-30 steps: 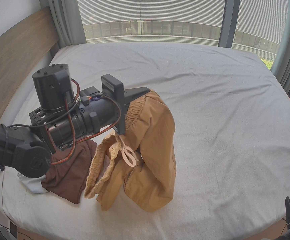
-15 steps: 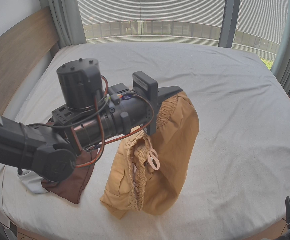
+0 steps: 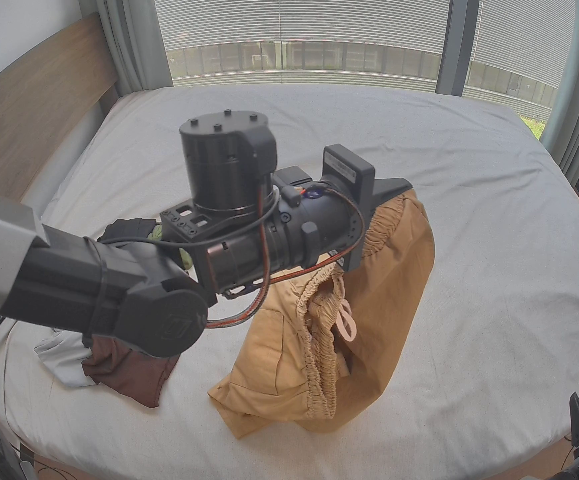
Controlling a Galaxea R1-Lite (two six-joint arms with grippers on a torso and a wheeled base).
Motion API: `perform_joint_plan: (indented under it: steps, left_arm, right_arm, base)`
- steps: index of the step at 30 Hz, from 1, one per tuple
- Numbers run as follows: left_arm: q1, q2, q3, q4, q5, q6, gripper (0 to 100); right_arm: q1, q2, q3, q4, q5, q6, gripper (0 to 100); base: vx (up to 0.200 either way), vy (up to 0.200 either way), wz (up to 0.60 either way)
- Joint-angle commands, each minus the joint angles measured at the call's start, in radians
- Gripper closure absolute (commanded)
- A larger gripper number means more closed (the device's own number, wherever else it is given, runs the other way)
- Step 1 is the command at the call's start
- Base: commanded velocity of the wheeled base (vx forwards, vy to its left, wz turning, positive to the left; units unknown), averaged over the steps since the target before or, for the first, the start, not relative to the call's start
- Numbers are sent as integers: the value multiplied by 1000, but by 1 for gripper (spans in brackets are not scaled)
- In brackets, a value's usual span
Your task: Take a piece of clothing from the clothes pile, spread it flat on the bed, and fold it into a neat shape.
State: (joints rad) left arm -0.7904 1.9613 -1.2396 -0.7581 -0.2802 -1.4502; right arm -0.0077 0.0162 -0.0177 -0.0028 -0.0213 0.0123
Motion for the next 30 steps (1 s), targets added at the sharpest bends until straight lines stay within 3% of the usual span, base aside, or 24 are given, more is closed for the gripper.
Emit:
perform_joint_plan:
  steps: [1,14,17,21,28,30]
  left_arm:
    - [-36,42,-81,39,-4,-4,100]
    - [-124,125,-267,108,1,-24,100]
    - [-145,134,-336,108,6,-101,100]
    - [-158,130,-348,103,10,-121,100]
    - [-115,151,-342,88,88,-75,100]
    - [-56,148,-330,62,127,-7,100]
  right_arm:
    - [0,-16,18,0,0,0,0]
    - [0,-16,18,0,0,0,0]
    - [0,-16,18,0,0,0,0]
    - [0,-16,18,0,0,0,0]
    - [0,-16,18,0,0,0,0]
    - [0,-16,18,0,0,1,0]
  base:
    - [0,0,0]
    - [0,0,0]
    - [0,0,0]
    - [0,0,0]
    - [0,0,0]
    - [0,0,0]
